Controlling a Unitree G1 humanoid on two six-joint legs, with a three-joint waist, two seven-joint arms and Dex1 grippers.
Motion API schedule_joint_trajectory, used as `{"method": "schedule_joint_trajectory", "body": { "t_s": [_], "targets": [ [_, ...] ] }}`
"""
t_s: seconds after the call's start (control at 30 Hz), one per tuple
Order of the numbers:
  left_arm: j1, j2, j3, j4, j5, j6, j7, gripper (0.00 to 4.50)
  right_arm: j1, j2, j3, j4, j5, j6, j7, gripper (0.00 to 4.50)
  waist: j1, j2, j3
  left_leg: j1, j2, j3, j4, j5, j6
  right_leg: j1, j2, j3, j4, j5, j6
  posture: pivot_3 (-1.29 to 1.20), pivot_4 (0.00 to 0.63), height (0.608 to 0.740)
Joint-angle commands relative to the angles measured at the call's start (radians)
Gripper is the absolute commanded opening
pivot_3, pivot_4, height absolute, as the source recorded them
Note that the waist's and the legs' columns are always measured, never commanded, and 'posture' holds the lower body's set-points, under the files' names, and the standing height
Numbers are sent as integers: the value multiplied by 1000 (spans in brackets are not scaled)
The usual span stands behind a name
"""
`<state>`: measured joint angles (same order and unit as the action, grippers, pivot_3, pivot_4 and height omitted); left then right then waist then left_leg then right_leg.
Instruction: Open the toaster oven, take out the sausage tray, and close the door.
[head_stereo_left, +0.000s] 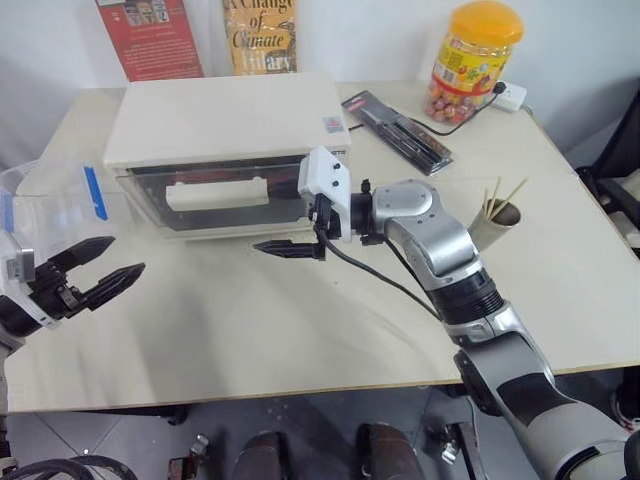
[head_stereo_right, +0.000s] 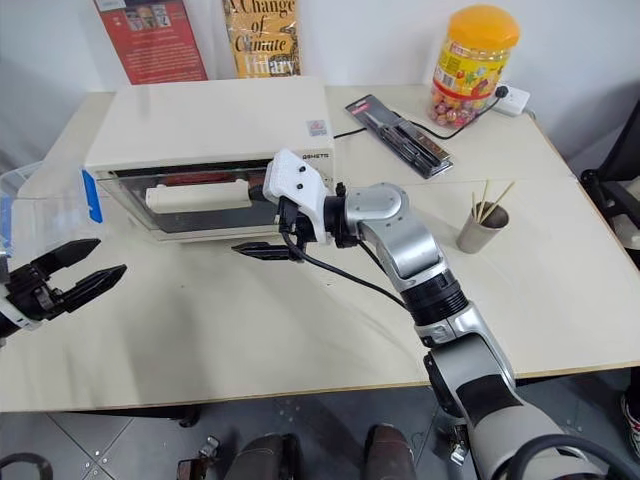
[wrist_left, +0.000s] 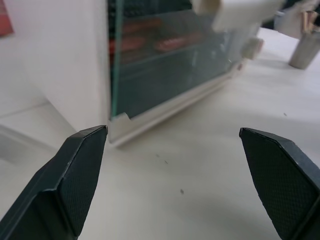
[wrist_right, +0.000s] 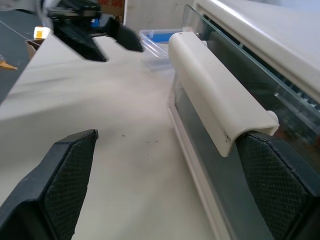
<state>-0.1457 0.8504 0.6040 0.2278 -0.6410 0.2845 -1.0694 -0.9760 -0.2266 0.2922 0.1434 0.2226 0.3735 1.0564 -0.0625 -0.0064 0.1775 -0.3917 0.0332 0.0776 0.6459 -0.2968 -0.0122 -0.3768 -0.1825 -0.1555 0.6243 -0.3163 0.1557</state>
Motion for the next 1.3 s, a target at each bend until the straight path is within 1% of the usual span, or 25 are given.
{"method": "schedule_joint_trajectory", "body": {
  "t_s": [0.03, 0.2, 0.23, 0.27, 0.37, 0.43, 0.47, 0.73, 0.87, 0.93, 1.07, 1.2, 1.3],
  "targets": [
    [-5, 75, 91, 49, -36, 13, -38, 3910, 20, 21, 25, -128, 41, 13, 24, 4500, -9, -1, 0, 0, 1, 0, 0, 0, -1, 0, 0, 0, 0, 0, 0, 0, 150, 740],
    [-16, 138, 153, 121, -59, 27, -99, 2305, 62, 22, 43, -166, 35, 34, 21, 4500, -19, -1, 0, 0, 0, 0, 0, -1, -1, 0, 0, 0, 0, 0, 0, 0, 150, 740],
    [-22, 157, 163, 154, -57, 19, -119, 2079, 73, 23, 49, -175, 35, 37, 20, 4500, -20, -1, 0, 0, 1, 0, 0, -1, -1, 0, 0, 0, 1, 0, 0, 0, 150, 740],
    [-28, 169, 166, 180, -55, 13, -138, 1691, 80, 24, 53, -180, 34, 39, 20, 4500, -21, -1, 0, 0, 1, 0, 0, -1, -1, 0, 0, 0, 1, 0, 0, 0, 150, 740],
    [-52, 184, 150, 198, -58, 25, -170, 800, 98, 26, 64, -192, 30, 41, 18, 4500, -19, -1, 0, 0, 1, 0, 0, -1, -1, 0, 0, 0, 1, 0, 0, 0, 150, 740],
    [-98, 184, 112, 209, -43, 20, -176, 180, 116, 27, 76, -205, 31, 47, 14, 4500, -18, -2, 0, 0, 1, 0, 0, -1, -1, 0, 0, 0, 1, 0, 0, 0, 150, 740],
    [-127, 181, 91, 220, -30, 10, -173, 48, 125, 28, 80, -211, 31, 50, 11, 4500, -16, -2, 0, 0, 1, 0, 0, -1, -1, 0, 0, 0, 1, 0, 0, 0, 150, 740],
    [-316, 158, -61, 335, 41, -47, -200, 48, 169, 24, 89, -259, 25, 86, -23, 4500, -22, -3, 0, 1, 1, 1, 0, -1, -1, -1, 0, 0, 2, 0, 0, 0, 150, 740],
    [-395, 138, -172, 405, 100, -68, -253, 48, 206, 6, 85, -311, 24, 121, -53, 4500, -18, -4, 0, 1, 0, 0, 0, -1, -1, -1, 0, 0, 2, 0, 0, 0, 150, 740],
    [-416, 130, -198, 428, 117, -80, -264, 48, 216, 1, 80, -331, 23, 138, -68, 4500, -20, -4, 0, 1, 0, 1, 0, -1, -1, -1, 0, 0, 2, 0, 0, 0, 150, 740],
    [-451, 98, -237, 445, 133, -89, -280, 48, 250, -21, 52, -407, 35, 231, -128, 4500, -16, -5, 0, 0, 0, 0, 0, -1, -1, -1, 0, 0, 3, 0, 0, 0, 150, 740],
    [-467, 76, -263, 451, 147, -91, -297, 48, 308, -84, 62, -476, 18, 285, -150, 4500, -10, -5, -1, 0, 0, 0, 1, -1, -1, 0, 0, 0, 2, 0, 0, 0, 150, 740],
    [-480, 68, -277, 461, 161, -95, -298, 48, 339, -126, 70, -510, 12, 301, -163, 4500, 5, -6, -1, 0, 0, 0, 2, -1, 0, 0, 0, 0, 2, 0, 0, 0, 150, 740]
  ]
}}
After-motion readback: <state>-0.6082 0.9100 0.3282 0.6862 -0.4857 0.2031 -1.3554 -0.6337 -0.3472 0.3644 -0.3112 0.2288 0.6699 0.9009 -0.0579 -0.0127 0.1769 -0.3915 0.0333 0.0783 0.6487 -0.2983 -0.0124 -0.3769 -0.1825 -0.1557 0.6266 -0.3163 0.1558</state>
